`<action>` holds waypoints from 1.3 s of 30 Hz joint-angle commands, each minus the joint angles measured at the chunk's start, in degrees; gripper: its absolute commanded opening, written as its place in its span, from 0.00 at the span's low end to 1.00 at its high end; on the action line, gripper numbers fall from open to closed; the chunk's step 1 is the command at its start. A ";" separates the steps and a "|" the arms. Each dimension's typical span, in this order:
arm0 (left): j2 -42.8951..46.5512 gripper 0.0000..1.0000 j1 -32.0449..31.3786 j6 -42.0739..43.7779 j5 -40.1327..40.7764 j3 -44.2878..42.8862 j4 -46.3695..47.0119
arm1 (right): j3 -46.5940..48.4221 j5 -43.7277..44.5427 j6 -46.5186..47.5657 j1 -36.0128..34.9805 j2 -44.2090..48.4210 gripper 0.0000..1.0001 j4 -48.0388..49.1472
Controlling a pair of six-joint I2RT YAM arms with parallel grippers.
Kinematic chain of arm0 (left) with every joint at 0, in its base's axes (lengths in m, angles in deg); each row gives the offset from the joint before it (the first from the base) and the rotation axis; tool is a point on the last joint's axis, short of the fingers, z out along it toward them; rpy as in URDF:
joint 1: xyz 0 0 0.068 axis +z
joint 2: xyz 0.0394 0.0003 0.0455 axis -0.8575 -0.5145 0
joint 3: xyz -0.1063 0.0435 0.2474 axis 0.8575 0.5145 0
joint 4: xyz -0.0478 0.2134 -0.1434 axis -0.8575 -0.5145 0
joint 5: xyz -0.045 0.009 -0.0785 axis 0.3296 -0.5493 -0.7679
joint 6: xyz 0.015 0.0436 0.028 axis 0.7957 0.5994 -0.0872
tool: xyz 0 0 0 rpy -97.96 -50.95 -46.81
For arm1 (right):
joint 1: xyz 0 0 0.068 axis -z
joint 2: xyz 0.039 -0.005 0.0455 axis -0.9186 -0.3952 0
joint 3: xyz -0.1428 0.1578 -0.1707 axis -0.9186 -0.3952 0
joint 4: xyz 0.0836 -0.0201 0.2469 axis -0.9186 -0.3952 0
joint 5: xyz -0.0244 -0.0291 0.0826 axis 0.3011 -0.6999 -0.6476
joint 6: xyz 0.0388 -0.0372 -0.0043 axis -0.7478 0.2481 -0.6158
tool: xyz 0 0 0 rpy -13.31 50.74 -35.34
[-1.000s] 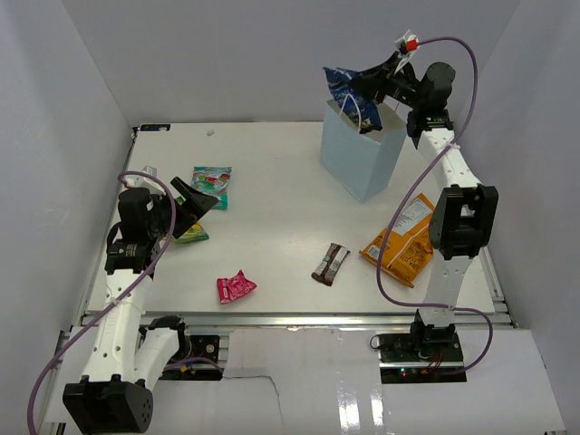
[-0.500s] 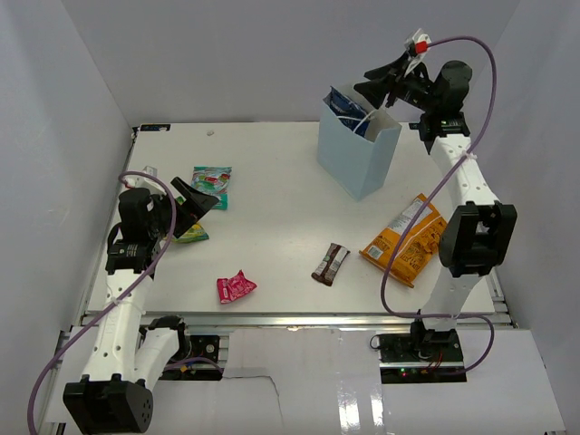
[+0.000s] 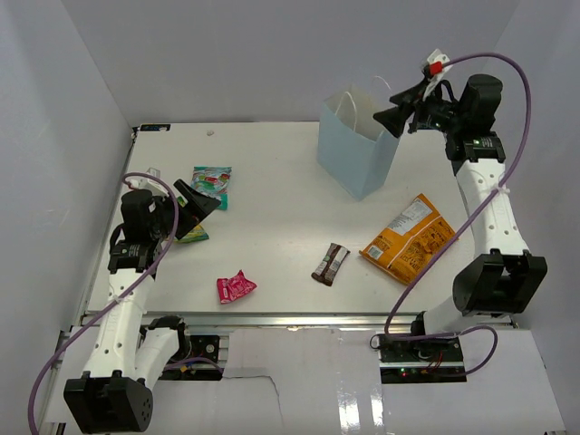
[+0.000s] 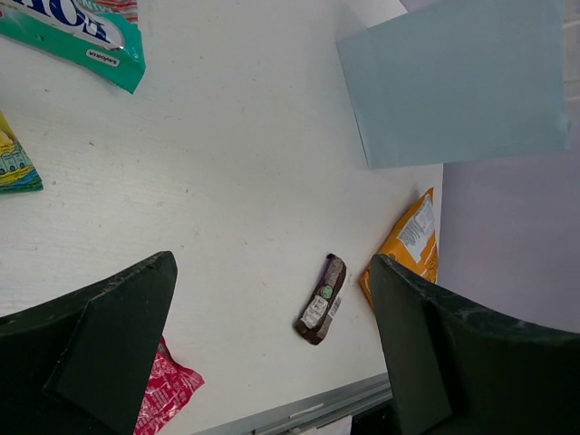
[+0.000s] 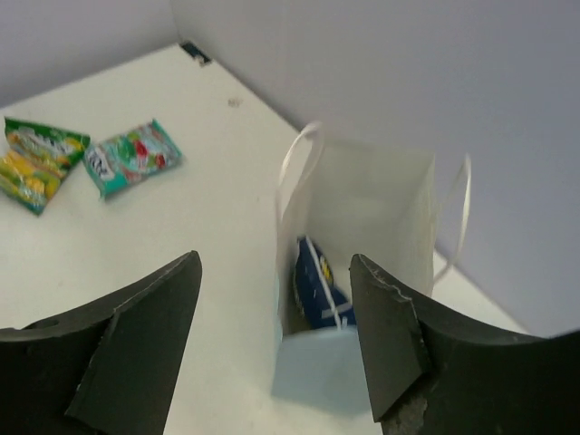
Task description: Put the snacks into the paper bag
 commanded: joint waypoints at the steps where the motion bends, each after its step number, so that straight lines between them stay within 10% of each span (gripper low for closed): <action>1: 0.59 0.98 -0.29 1.15 -1.22 0.98 0.91 | -4.27 0.33 10.79 2.97 5.16 0.73 -17.43; 10: -0.90 0.98 -0.38 2.29 -4.21 3.70 2.05 | -19.30 7.26 62.66 2.37 10.96 0.92 -62.37; 22: -1.79 0.98 -0.29 1.33 -7.29 5.11 2.84 | -48.30 49.95 34.83 -31.53 29.24 0.90 -38.14; 27: 0.41 0.98 -0.29 -0.16 -7.11 7.04 2.93 | -56.74 67.36 30.50 -33.93 29.95 0.90 -30.75; 39: 1.91 0.98 -0.29 -1.92 -7.99 8.54 2.93 | -62.47 68.72 26.90 -35.08 26.09 1.00 -27.49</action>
